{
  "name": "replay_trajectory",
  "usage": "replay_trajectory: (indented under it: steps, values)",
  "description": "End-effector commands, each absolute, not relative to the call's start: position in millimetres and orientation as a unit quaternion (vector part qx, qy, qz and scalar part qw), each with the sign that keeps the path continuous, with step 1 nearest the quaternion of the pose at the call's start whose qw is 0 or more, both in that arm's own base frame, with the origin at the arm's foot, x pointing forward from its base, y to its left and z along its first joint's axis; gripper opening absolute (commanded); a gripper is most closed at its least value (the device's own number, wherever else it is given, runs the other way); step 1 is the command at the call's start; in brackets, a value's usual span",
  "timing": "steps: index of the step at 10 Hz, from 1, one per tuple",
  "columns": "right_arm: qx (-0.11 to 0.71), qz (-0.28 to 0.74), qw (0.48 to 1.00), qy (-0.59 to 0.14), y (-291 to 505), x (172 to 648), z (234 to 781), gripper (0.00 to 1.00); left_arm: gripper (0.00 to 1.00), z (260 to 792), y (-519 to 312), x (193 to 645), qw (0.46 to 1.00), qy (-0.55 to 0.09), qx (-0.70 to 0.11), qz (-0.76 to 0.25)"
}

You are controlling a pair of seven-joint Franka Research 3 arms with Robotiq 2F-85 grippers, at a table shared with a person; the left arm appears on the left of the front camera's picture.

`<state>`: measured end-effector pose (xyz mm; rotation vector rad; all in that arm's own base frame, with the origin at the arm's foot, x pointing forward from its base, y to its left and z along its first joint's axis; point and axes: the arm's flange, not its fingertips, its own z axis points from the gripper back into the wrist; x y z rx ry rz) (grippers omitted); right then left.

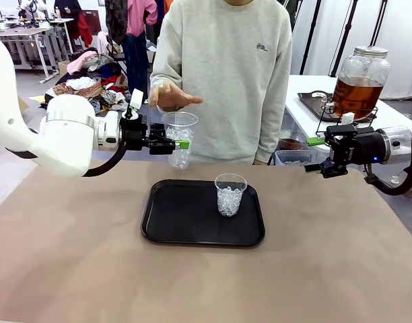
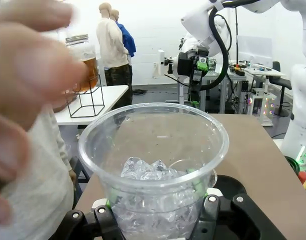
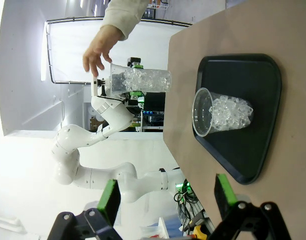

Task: Pour the drink into the iced cup.
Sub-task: Open the gripper to release the iced cup you were holding.

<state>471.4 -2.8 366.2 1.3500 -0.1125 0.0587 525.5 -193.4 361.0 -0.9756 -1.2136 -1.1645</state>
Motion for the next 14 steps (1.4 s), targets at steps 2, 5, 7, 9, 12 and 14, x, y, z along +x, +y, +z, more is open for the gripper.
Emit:
replay_trajectory:
  steps: [2,5,7,9,12,14]
  values:
    - [0.624,0.026,0.779,-0.054,-3.0,470.7,367.4,1.00,0.63,366.0,-194.1,525.1,0.558,-0.519,-0.418,-0.495]
    - [0.624,0.026,0.779,-0.054,-3.0,470.7,367.4,1.00,0.63,366.0,-194.1,525.1,0.558,-0.519,-0.418,-0.495]
    - [0.624,0.026,0.779,-0.054,-3.0,470.7,367.4,1.00,0.63,366.0,-194.1,525.1,0.558,-0.519,-0.418,-0.495]
    - [0.624,0.026,0.779,-0.054,-3.0,470.7,367.4,1.00,0.63,366.0,-194.1,525.1,0.558,-0.519,-0.418,-0.495]
    - [0.624,0.026,0.779,-0.054,-3.0,470.7,367.4,1.00,0.63,366.0,-194.1,525.1,0.558,-0.519,-0.418,-0.495]
    - [0.624,0.026,0.779,-0.054,-3.0,470.7,367.4,1.00,0.63,366.0,-194.1,525.1,0.558,-0.519,-0.418,-0.495]
